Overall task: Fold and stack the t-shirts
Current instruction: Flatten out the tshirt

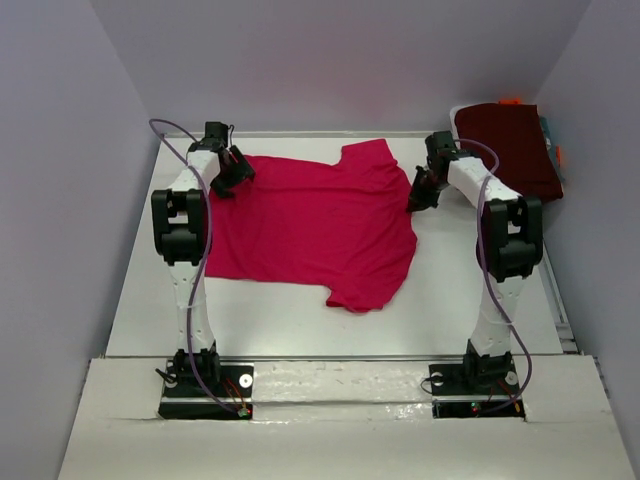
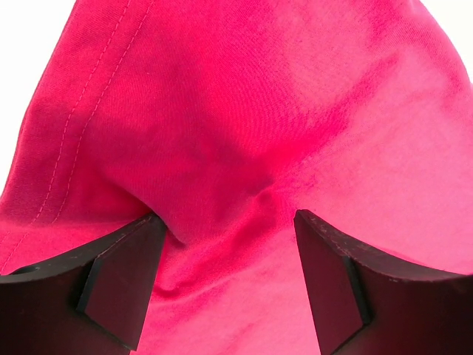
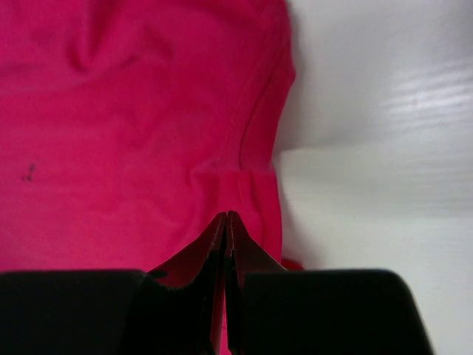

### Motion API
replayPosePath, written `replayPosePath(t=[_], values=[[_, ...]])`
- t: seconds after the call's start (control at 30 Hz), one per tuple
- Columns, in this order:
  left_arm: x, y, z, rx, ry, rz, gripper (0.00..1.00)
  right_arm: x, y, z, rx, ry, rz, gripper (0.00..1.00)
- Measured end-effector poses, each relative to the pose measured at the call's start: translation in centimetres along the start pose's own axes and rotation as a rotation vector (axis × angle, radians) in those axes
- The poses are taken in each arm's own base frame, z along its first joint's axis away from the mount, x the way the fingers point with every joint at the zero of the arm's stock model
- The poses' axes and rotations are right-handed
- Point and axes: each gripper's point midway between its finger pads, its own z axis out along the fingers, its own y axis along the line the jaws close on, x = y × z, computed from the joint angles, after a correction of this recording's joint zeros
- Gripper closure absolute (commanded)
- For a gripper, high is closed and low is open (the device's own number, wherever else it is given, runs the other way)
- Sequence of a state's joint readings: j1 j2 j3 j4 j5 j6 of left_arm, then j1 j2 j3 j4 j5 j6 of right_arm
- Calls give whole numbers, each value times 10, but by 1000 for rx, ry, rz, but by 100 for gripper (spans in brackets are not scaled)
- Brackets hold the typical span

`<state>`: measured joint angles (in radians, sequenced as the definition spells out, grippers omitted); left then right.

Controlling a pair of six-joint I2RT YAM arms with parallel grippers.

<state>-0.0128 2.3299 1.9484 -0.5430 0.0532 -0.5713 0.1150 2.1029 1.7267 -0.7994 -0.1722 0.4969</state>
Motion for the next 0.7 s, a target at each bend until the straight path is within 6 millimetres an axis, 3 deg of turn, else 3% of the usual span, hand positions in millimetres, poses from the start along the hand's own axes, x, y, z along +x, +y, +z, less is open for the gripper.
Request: replayPosePath(t=[0.17, 0.3, 0.4, 0.53, 0.7], values=[[0, -1, 0, 7, -2, -1, 14, 31, 10, -10, -20, 18, -48, 90], [1, 1, -4, 12, -15, 1, 10, 55, 30, -28, -73, 6, -107, 88], [11, 5, -11, -2, -12, 10, 10, 74, 41, -38, -111, 4, -154, 77], [26, 15, -32, -33, -13, 24, 9, 109, 44, -44, -156, 44, -200, 55], [33, 5, -81, 4, -82, 48, 9, 146, 39, -49, -177, 85, -247, 46]])
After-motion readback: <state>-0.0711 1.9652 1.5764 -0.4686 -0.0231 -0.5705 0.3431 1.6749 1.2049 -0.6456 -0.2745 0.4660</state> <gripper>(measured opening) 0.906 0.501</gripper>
